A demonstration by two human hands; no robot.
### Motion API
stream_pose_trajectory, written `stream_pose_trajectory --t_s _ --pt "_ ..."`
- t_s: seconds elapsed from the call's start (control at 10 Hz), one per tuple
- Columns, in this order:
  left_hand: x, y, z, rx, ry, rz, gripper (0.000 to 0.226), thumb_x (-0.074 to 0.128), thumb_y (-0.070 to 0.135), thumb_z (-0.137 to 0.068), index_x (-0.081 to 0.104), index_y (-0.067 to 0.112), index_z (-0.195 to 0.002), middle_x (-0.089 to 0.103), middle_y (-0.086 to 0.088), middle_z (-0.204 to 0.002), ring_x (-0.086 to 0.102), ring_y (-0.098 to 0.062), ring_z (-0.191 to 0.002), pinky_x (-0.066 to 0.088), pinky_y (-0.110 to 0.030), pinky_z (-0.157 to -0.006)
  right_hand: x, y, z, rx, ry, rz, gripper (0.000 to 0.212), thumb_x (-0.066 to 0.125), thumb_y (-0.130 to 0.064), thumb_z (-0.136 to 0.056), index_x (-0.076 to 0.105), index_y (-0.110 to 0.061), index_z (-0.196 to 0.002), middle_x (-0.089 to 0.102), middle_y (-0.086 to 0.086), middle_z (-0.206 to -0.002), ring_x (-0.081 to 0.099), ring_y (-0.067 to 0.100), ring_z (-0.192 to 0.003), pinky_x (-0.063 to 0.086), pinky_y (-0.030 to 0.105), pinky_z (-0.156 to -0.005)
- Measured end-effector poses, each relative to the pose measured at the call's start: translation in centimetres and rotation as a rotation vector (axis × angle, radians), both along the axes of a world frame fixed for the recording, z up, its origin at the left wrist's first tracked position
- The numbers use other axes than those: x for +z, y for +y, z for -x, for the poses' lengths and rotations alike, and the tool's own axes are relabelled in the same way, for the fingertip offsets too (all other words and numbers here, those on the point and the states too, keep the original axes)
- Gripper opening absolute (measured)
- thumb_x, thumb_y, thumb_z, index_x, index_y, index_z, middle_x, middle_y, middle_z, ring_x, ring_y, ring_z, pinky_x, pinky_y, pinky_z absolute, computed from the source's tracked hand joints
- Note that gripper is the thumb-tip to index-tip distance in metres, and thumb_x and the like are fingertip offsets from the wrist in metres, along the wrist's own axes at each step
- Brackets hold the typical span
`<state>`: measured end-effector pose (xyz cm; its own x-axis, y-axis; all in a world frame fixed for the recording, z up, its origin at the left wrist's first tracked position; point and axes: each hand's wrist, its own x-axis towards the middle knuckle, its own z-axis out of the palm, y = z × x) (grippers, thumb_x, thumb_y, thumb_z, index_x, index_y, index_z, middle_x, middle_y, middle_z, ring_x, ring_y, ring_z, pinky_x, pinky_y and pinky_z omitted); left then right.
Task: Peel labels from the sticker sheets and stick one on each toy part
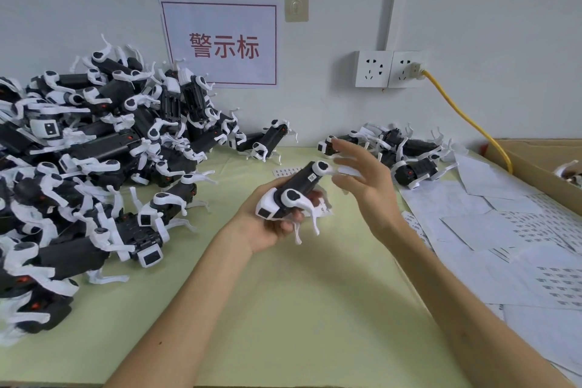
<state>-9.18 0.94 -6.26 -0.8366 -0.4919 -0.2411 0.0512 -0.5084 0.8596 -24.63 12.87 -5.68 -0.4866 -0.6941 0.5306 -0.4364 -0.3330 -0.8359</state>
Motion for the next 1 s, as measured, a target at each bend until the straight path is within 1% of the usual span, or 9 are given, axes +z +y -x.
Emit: stream_pose_trajectory --t_s 0.1,0.2,0.3,0.4,0.6,0.7,0.8,0.9,1.0 --pt "0.1 0.0 -0.5 -0.108 -0.003 0.003 0.036 0.069 0.034 -0.074 0.082 0.011 -0.097 0.073 -0.02 -0.108 0.047 -0.011 -0.039 0.028 -0.017 -0.031 0.0 0.1 0.6 0.184 -0.044 -0.142 0.061 0.063 -0.026 -0.081 0.057 -0.039 -0.14 0.058 -0.019 -0.141 0.062 0.005 -0.119 0.051 0.033 -0.091" --pt "0.5 0.1 -1.2 -0.251 0.03 0.079 0.049 0.086 0.042 -0.05 0.083 0.012 -0.088 0.077 -0.018 -0.089 0.05 -0.007 -0.038 0.033 -0.014 -0.036 0.3 0.2 1.0 0.397 -0.136 -0.26 0.046 0.058 -0.027 -0.085 0.067 -0.036 -0.13 0.067 -0.01 -0.132 0.066 0.016 -0.114 0.05 0.038 -0.093" --pt "0.0 0.1 -1.3 -0.128 0.034 -0.087 0.026 0.064 0.031 -0.091 0.075 0.012 -0.076 0.069 -0.009 -0.059 0.062 -0.018 -0.039 0.049 -0.024 -0.038 0.8 0.6 1.1 0.52 -0.176 -0.319 0.039 0.06 -0.032 -0.085 0.071 -0.02 -0.12 0.071 0.007 -0.112 0.065 0.022 -0.095 0.053 0.032 -0.078" --pt "-0.6 0.0 -1.0 -0.024 -0.013 -0.055 0.043 0.041 0.002 -0.097 0.075 -0.001 -0.069 0.069 -0.013 -0.061 0.069 -0.026 -0.049 0.055 -0.03 -0.043 1.1 0.9 1.7 0.518 -0.225 -0.365 0.043 0.061 -0.032 -0.082 0.063 0.0 -0.11 0.068 0.01 -0.094 0.062 0.024 -0.086 0.054 0.031 -0.073" --pt "-0.7 0.3 0.3 0.152 -0.093 0.085 0.032 0.039 0.034 -0.108 0.06 0.01 -0.113 0.077 -0.012 -0.1 0.076 -0.031 -0.071 0.052 -0.024 -0.044 1.3 1.9 5.0 0.221 -0.639 -0.36 0.023 0.058 -0.023 -0.095 0.061 -0.005 -0.109 0.059 0.02 -0.11 0.067 0.036 -0.086 0.058 0.035 -0.063" --pt "-1.2 -0.1 0.4 0.238 -0.061 0.113 0.026 0.041 0.028 -0.105 0.06 0.012 -0.114 0.076 -0.013 -0.114 0.076 -0.027 -0.073 0.054 -0.024 -0.047 1.9 3.6 8.2 0.217 -1.125 0.231 0.022 0.056 -0.019 -0.097 0.06 0.0 -0.107 0.065 0.024 -0.118 0.071 0.038 -0.089 0.06 0.037 -0.062" --pt "-1.3 -0.2 0.6 0.256 -0.048 0.127 0.026 0.041 0.029 -0.105 0.062 0.013 -0.106 0.077 -0.01 -0.107 0.075 -0.025 -0.07 0.054 -0.025 -0.049 1.5 6.8 11.3 0.226 -1.54 0.956 0.047 0.049 -0.031 -0.104 0.05 0.001 -0.138 0.055 0.032 -0.137 0.063 0.047 -0.117 0.057 0.054 -0.088" --pt "-1.4 0.1 1.1 0.255 -0.095 0.233 0.027 0.041 0.028 -0.105 0.064 0.014 -0.1 0.077 -0.008 -0.099 0.073 -0.023 -0.066 0.054 -0.028 -0.053 0.3 8.3 12.9 0.037 -1.587 0.942 0.054 0.042 -0.04 -0.106 0.041 -0.007 -0.149 0.051 0.027 -0.143 0.061 0.044 -0.12 0.051 0.051 -0.101" --pt "-2.0 0.5 1.3 0.368 -0.169 0.504 0.023 0.048 0.019 -0.102 0.068 0.013 -0.093 0.077 -0.008 -0.088 0.068 -0.022 -0.064 0.05 -0.028 -0.054 0.5 6.4 11.5 -0.09 -1.532 0.626 0.042 0.04 -0.032 -0.106 0.053 -0.006 -0.136 0.063 0.02 -0.132 0.07 0.033 -0.108 0.054 0.037 -0.096"
